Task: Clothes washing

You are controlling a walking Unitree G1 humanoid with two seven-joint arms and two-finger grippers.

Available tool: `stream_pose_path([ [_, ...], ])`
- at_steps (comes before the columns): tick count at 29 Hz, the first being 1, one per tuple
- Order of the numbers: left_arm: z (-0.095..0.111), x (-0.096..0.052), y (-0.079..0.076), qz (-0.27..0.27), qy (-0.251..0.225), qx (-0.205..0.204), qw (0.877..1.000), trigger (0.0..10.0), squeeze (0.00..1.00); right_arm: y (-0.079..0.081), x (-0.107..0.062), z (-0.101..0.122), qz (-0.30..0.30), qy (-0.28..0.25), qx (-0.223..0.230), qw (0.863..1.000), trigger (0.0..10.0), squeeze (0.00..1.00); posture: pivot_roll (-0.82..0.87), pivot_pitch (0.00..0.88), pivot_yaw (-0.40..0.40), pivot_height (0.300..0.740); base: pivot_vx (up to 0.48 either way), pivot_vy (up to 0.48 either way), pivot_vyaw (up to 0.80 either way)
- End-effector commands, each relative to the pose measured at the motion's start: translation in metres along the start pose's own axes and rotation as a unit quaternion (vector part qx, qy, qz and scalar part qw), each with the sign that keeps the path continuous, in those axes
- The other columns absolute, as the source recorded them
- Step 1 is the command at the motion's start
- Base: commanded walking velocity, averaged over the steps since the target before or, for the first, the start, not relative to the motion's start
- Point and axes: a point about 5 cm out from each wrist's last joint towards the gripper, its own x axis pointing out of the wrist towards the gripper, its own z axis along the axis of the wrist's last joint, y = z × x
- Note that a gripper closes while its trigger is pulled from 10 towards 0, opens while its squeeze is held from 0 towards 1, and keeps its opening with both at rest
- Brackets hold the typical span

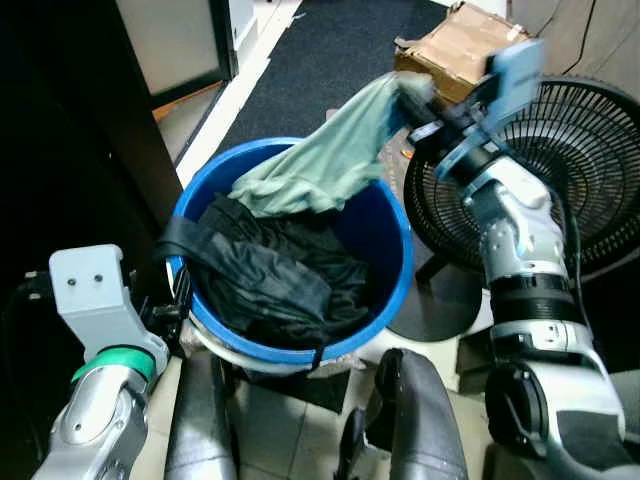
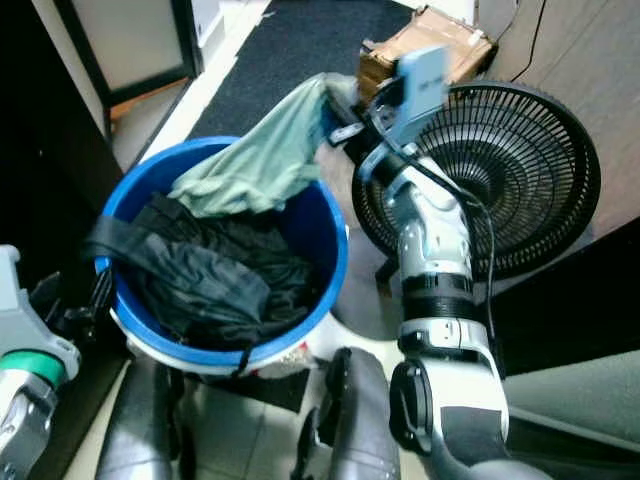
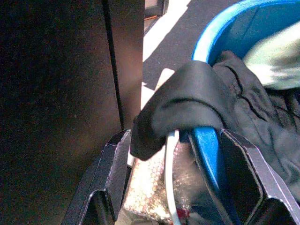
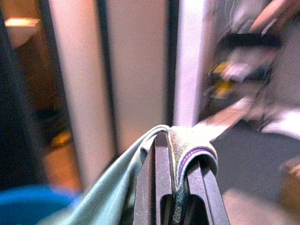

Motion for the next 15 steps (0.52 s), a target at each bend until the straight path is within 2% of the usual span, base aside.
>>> stream_pose_path([
  [1, -0.01, 0.002, 0.004, 0.005, 0.024, 0.002, 1.0, 10.0, 0.0, -0.009, -0.002, 0.02, -0.036, -0.044, -0.053, 0.997, 10.0, 0.0, 0.14, 0.125, -0.006, 0.55, 0.0, 0.0, 0.0],
  [2, -0.01, 0.002, 0.004, 0.005, 0.024, 0.002, 1.0, 10.0, 0.0, -0.009, -0.002, 0.02, -0.036, -0.044, -0.053, 0.997, 10.0, 0.0, 0.14, 0.125, -0.006, 0.55, 0.0, 0.0, 0.0],
  [3, -0.007, 0.007, 0.001, -0.002, 0.017, 0.002, 1.0, 10.0, 0.0, -0.013, -0.001, 0.044, -0.073, -0.096, -0.112, 0.986, 10.0, 0.0, 0.14, 0.106, -0.001, 0.55, 0.0, 0.0, 0.0],
  [4, -0.007, 0.007, 0.001, -0.002, 0.017, 0.002, 1.0, 10.0, 0.0, -0.013, -0.001, 0.044, -0.073, -0.096, -0.112, 0.986, 10.0, 0.0, 0.14, 0.106, -0.001, 0.55, 0.0, 0.0, 0.0],
  [5, -0.005, 0.016, 0.0, -0.008, 0.009, 0.001, 1.0, 10.0, 0.0, -0.01, 0.0, 0.08, -0.11, -0.169, -0.173, 0.964, 10.0, 0.0, 0.13, 0.077, 0.004, 0.55, 0.0, 0.0, 0.0],
  [6, -0.005, 0.016, 0.0, -0.008, 0.009, 0.001, 1.0, 10.0, 0.0, -0.01, 0.0, 0.08, -0.11, -0.169, -0.173, 0.964, 10.0, 0.0, 0.13, 0.077, 0.004, 0.55, 0.0, 0.0, 0.0],
  [7, -0.004, 0.019, -0.001, -0.01, 0.005, 0.001, 1.0, 10.0, 0.0, -0.005, 0.001, 0.096, -0.115, -0.199, -0.195, 0.953, 10.0, 0.0, 0.13, 0.063, 0.005, 0.55, 0.0, 0.0, 0.0],
  [8, -0.004, 0.019, -0.001, -0.01, 0.005, 0.001, 1.0, 10.0, 0.0, -0.005, 0.001, 0.096, -0.115, -0.199, -0.195, 0.953, 10.0, 0.0, 0.13, 0.063, 0.005, 0.55, 0.0, 0.0, 0.0],
  [9, -0.004, 0.02, -0.001, -0.01, 0.003, 0.001, 1.0, 10.0, 0.0, -0.001, 0.001, 0.104, -0.116, -0.216, -0.206, 0.947, 10.0, 0.0, 0.13, 0.063, 0.005, 0.55, 0.0, 0.0, 0.0],
  [11, -0.004, 0.02, -0.001, -0.01, 0.003, 0.001, 1.0, 10.0, 0.0, -0.001, 0.001, 0.104, -0.116, -0.216, -0.206, 0.947, 10.0, 0.0, 0.13, 0.063, 0.005, 0.55, 0.0, 0.0, 0.0],
  [12, -0.002, 0.023, -0.001, -0.012, -0.002, 0.001, 1.0, 10.0, 0.0, 0.003, 0.001, 0.111, -0.116, -0.227, -0.208, 0.944, 10.0, 0.0, 0.13, 0.044, 0.002, 0.55, 0.0, 0.0, 0.0],
  [13, 0.001, 0.025, -0.003, -0.017, -0.012, 0.001, 1.0, 10.0, 0.0, 0.009, 0.001, 0.108, -0.108, -0.218, -0.201, 0.949, 10.0, 0.0, 0.12, 0.028, -0.004, 0.55, 0.0, 0.0, 0.0],
  [14, 0.007, 0.029, -0.005, -0.025, -0.028, 0.009, 0.999, 10.0, 0.0, 0.013, -0.002, 0.092, -0.102, -0.187, -0.173, 0.962, 10.0, 0.0, 0.12, 0.01, -0.013, 0.55, 0.0, 0.0, 0.0],
  [15, 0.007, 0.029, -0.005, -0.025, -0.028, 0.009, 0.999, 10.0, 0.0, 0.013, -0.002, 0.092, -0.102, -0.187, -0.173, 0.962, 10.0, 0.0, 0.12, 0.01, -0.013, 0.55, 0.0, 0.0, 0.0],
])
